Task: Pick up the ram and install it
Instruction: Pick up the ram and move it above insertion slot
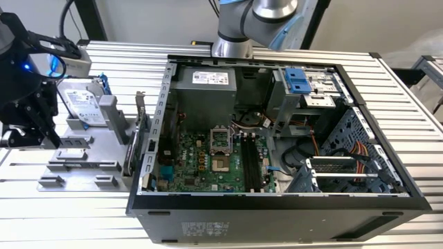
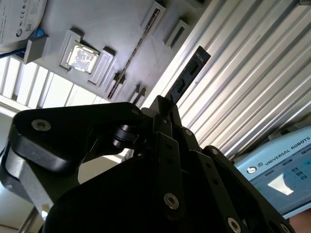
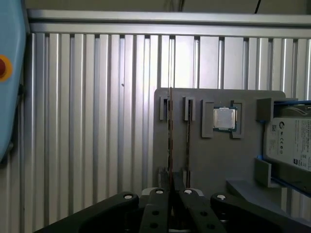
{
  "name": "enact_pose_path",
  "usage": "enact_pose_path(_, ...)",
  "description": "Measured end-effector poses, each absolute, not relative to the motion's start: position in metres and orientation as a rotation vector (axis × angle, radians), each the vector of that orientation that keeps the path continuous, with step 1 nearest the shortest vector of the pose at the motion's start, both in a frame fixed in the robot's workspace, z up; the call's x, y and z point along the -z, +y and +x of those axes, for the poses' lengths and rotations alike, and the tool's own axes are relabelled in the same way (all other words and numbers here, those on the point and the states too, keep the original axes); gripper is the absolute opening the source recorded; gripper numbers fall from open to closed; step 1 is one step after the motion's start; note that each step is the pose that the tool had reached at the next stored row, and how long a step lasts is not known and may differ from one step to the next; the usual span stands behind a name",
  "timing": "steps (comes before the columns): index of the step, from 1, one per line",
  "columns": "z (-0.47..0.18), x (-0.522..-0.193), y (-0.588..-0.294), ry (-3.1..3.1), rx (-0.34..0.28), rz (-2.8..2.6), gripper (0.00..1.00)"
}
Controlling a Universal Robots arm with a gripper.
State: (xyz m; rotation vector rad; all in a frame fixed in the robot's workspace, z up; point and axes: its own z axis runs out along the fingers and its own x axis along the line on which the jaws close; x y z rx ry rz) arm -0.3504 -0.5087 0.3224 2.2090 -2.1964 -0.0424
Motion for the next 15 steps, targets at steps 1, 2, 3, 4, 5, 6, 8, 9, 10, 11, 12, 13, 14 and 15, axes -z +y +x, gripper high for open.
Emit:
enact_pose_path(1,-0.3504,-0.3227,-0.5086,-2.196,0.042,2.209,0.00)
enact_pose_path(2,-0.3504,-0.3229,-0.5086,-2.196,0.042,2.209,0.00)
enact_pose_path(3,-0.3503,-0.3231,-0.5086,-2.196,0.042,2.209,0.00)
enact_pose_path(4,-0.3504,-0.3234,-0.5086,-2.196,0.042,2.209,0.00)
enact_pose_path(5,-0.3504,-0.3237,-0.5087,-2.196,0.042,2.209,0.00)
enact_pose_path(6,-0.3503,-0.3239,-0.5087,-2.196,0.042,2.209,0.00)
enact_pose_path(8,-0.3504,-0.3243,-0.5086,-2.196,0.042,2.209,0.00)
enact_pose_path(9,-0.3504,-0.3245,-0.5086,-2.196,0.042,2.209,0.00)
enact_pose_path(10,-0.3504,-0.3252,-0.5086,-2.196,0.042,2.209,0.00)
enact_pose_path(11,-0.3504,-0.3257,-0.5086,-2.196,0.042,2.209,0.00)
enact_pose_path(12,-0.3504,-0.3257,-0.5087,-2.196,0.042,2.209,0.00)
enact_pose_path(13,-0.3504,-0.3258,-0.5087,-2.196,0.042,2.209,0.00)
enact_pose_path(14,-0.3503,-0.3258,-0.5087,-2.196,0.042,2.209,0.00)
enact_pose_path(15,-0.3503,-0.3257,-0.5086,-2.196,0.042,2.209,0.00)
